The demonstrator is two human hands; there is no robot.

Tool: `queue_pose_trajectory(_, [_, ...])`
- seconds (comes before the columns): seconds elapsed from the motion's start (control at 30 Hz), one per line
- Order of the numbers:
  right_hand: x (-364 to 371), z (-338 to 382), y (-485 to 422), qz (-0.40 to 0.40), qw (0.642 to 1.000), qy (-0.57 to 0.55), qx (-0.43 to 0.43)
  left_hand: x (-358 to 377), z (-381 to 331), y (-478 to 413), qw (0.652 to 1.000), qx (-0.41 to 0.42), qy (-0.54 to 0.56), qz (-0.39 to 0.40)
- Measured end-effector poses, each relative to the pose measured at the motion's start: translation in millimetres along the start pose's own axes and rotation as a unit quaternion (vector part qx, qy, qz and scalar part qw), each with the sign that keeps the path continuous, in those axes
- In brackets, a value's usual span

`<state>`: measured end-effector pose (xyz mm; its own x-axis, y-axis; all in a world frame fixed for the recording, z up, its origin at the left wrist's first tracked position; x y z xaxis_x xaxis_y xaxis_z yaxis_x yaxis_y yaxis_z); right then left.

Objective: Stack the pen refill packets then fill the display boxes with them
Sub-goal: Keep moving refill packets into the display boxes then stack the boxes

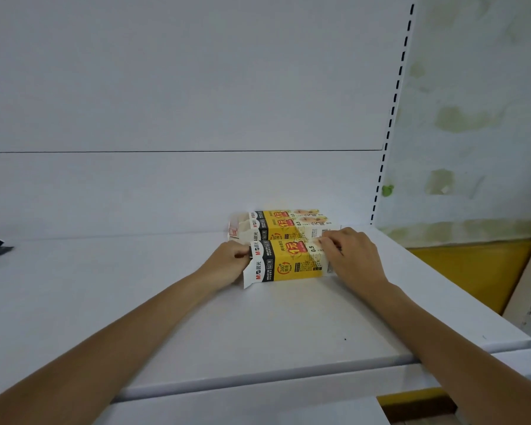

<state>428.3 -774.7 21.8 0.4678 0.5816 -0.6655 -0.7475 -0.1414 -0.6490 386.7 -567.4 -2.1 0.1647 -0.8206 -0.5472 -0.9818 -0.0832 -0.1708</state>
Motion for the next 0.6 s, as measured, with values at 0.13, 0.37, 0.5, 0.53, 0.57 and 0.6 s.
queue_pose_trajectory(0.13, [0.0, -3.2, 1.9, 0.018, 0.999, -0.005, 0.037, -3.3, 2.3, -1.4, 0.999, 0.006, -0.031, -0.031])
queue_pose_trajectory(0.37, [-3.6, -6.4, 4.2, 0.022, 0.997, -0.003, 0.078, -38.9, 6.9, 2.8, 0.985, 0.017, -0.087, -0.146])
queue_pose_trajectory(0.5, [-7.6, 0.8, 3.9, 0.021, 0.994, 0.092, 0.054, -34.4, -10.6, 16.2, 0.985, 0.059, -0.109, -0.123])
queue_pose_trajectory(0.53, [-5.7, 1.3, 3.3, 0.042, 0.989, 0.129, 0.055, -28.2, -17.3, 23.3, 0.981, 0.082, -0.143, -0.098])
queue_pose_trajectory(0.57, [-4.6, -0.1, 3.3, 0.073, 0.984, 0.146, 0.075, -23.7, -19.0, 31.0, 0.974, 0.099, -0.189, -0.077])
queue_pose_trajectory(0.6, [-3.4, -2.0, 3.5, 0.112, 0.976, 0.154, 0.103, -22.0, -18.4, 39.5, 0.96, 0.114, -0.249, -0.065])
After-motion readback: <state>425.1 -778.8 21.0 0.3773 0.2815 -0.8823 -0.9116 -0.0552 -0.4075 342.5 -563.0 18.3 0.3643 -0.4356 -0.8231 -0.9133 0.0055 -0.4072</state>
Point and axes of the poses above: each hand's wrist, its own y-axis away from the middle knuckle, its own x-axis out of the palm, z = x × y, the point moved 9 cm from there along -y, towards the middle knuckle, and after that the axes turned 3 degrees about -z, right-handed, at the moved point
